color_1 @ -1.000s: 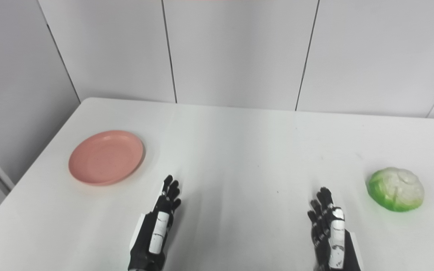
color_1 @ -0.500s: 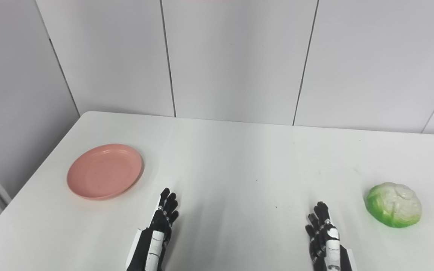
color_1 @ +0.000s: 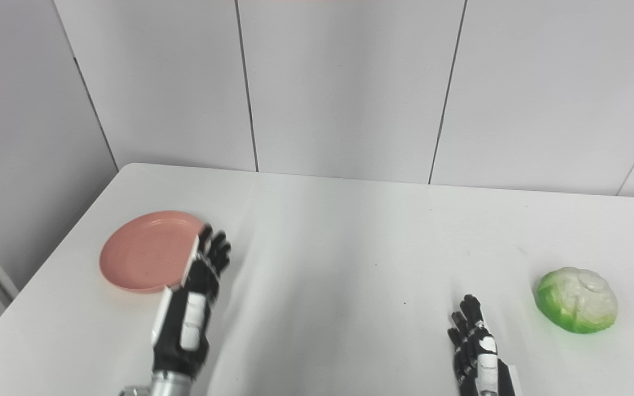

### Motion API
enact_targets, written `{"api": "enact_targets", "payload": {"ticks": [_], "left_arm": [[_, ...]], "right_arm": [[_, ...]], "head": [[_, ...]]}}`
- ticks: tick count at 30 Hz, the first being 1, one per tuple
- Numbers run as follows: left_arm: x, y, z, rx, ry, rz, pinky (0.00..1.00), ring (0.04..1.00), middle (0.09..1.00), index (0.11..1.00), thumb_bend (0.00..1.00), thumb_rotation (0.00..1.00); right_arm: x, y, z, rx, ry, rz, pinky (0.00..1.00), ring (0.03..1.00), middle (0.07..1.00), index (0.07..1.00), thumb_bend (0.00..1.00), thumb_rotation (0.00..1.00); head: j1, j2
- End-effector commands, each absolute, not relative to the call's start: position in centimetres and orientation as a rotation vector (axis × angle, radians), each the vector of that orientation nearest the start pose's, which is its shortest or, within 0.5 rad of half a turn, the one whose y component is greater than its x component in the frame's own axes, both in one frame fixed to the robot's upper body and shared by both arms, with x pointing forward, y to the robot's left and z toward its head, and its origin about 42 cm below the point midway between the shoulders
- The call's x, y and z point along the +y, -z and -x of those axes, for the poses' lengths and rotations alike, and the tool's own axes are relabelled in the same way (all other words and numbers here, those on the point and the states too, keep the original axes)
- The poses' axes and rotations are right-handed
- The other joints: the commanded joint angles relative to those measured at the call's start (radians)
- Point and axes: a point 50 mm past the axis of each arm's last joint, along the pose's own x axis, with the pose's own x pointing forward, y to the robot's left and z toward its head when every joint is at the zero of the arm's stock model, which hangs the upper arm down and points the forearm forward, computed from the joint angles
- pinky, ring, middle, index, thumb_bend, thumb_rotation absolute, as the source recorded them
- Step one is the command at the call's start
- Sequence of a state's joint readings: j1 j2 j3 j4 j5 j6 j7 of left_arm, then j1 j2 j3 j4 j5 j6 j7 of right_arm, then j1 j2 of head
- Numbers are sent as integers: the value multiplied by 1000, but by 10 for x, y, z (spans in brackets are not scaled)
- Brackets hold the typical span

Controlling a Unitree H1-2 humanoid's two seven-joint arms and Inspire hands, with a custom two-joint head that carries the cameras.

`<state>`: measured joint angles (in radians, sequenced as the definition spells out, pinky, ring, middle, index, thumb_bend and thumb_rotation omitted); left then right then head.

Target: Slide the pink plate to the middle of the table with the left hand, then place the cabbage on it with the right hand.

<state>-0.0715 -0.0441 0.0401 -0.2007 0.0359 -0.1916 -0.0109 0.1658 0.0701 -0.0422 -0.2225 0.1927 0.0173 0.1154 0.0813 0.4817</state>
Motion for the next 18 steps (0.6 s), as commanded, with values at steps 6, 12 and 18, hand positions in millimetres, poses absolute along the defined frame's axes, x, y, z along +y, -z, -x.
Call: {"api": "enact_targets", "payload": {"ticks": [6,12,18], "left_arm": [[237,-250,-346,-628,-62,-22,895,896,915,951,920,894],[271,-281,-373,-680,-154,-181,840,865,897,943,913,902],[317,-296,-402,-675,-244,-355,818,866,907,944,881,924]], "right_arm": [[-216,-97,-192,42,19,-242,1000,990,998,968,765,1000],[-217,-99,-191,43,18,-235,1000,990,998,966,780,1000],[-217,-99,-191,49,13,-238,1000,991,999,963,789,1000]], "head": [[-2,9],[4,20],[4,20]]}}
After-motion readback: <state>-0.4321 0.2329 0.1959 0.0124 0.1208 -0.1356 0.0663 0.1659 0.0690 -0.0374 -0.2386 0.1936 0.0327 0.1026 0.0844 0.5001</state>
